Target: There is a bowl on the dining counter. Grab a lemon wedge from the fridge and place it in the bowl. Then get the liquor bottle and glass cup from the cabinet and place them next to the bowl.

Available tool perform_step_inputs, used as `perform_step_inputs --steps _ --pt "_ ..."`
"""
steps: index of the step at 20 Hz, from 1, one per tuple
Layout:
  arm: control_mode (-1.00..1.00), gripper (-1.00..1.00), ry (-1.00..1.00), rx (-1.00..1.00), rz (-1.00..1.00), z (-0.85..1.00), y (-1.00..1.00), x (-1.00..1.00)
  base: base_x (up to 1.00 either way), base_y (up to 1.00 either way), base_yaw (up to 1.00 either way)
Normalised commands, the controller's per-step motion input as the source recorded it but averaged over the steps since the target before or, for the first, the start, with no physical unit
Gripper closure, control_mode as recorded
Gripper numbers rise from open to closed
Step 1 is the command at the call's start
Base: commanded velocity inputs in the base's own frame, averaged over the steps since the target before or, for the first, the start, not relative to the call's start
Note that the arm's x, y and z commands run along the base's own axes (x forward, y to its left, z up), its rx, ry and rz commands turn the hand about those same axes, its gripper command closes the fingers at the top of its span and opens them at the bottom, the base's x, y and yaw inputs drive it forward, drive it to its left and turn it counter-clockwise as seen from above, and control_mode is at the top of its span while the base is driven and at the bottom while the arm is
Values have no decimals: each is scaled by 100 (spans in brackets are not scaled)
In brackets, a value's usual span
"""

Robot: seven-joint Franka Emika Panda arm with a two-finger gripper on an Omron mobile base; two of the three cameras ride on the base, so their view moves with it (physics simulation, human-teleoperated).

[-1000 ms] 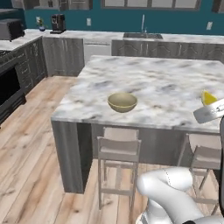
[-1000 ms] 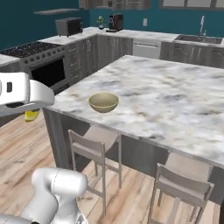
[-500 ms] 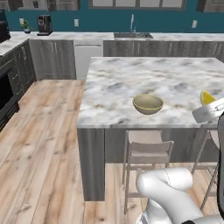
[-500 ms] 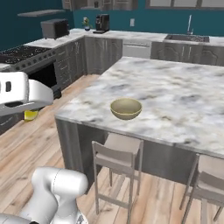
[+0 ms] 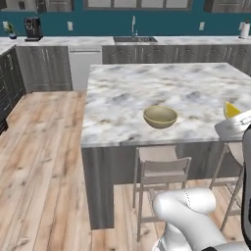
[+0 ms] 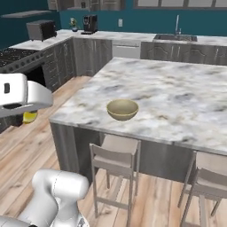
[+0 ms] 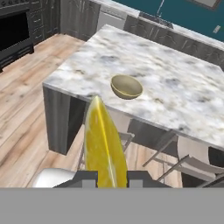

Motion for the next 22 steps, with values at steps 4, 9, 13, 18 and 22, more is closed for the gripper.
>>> perform_step_inputs --steps 4,9,13,18,22 --pt "100 100 0 0 0 0 0 0 45 0 -10" --pt "100 100 0 0 0 0 0 0 52 0 -7" --pt "100 100 0 0 0 0 0 0 48 0 -5" --pt "100 100 0 0 0 0 0 0 47 0 -5" --pt "100 100 0 0 0 0 0 0 41 0 -5"
